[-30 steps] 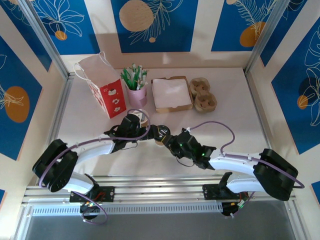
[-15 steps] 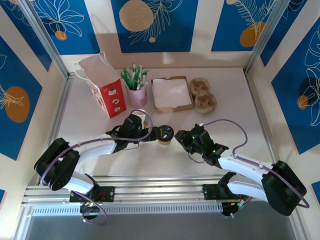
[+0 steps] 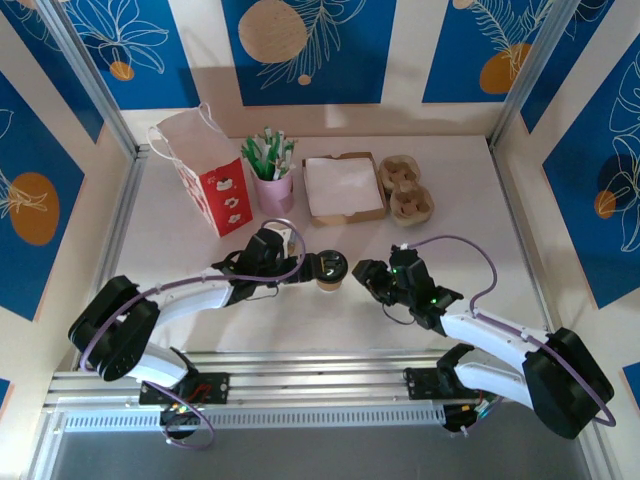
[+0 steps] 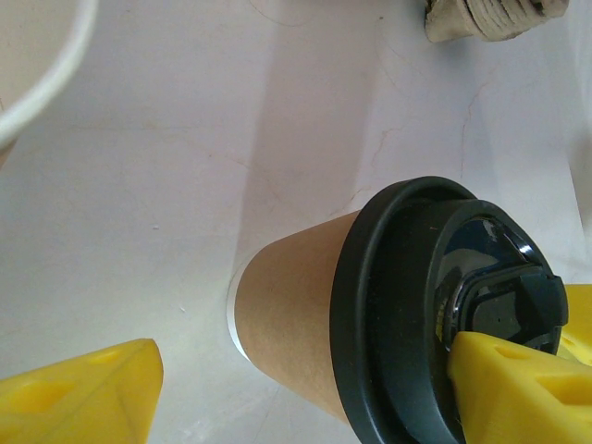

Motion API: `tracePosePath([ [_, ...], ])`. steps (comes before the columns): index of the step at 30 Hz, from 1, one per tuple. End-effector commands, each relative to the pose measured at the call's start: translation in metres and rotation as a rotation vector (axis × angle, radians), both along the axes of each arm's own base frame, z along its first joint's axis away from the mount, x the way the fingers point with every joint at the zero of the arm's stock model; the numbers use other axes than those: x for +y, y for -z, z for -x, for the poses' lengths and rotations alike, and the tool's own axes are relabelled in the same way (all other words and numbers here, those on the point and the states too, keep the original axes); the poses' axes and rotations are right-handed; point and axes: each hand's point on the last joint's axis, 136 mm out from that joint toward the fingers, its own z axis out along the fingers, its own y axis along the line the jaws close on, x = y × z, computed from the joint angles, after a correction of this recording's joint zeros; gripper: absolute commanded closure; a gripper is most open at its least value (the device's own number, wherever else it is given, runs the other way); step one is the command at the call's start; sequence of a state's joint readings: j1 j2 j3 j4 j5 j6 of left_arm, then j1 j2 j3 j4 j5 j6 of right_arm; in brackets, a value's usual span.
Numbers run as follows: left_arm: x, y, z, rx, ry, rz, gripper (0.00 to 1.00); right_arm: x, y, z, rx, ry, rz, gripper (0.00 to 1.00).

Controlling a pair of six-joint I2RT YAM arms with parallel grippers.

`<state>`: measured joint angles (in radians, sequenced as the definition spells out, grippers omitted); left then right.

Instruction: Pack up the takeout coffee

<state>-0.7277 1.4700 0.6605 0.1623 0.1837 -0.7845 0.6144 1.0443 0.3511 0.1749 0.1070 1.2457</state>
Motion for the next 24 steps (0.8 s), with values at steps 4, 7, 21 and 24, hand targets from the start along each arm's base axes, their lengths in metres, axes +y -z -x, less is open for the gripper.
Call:
tracePosePath([
  [4, 0.084, 0.112, 0.092, 0.393, 0.047, -0.437, 0.21, 0.013, -0.014, -0.002, -0.058, -0.076, -0.031, 0.56],
  [7, 0.084, 0.113, 0.092, 0.395, 0.047, -0.438, 0.21, 0.016, -0.015, -0.002, -0.068, -0.094, -0.034, 0.56],
  [21, 0.081, 0.119, 0.095, 0.406, 0.047, -0.425, 0.21, 0.014, 0.021, 0.005, 0.023, -0.092, 0.05, 0.57],
  [24, 0.081, 0.122, 0.097, 0.412, 0.047, -0.425, 0.21, 0.006, 0.029, 0.008, 0.062, -0.063, 0.092, 0.59],
])
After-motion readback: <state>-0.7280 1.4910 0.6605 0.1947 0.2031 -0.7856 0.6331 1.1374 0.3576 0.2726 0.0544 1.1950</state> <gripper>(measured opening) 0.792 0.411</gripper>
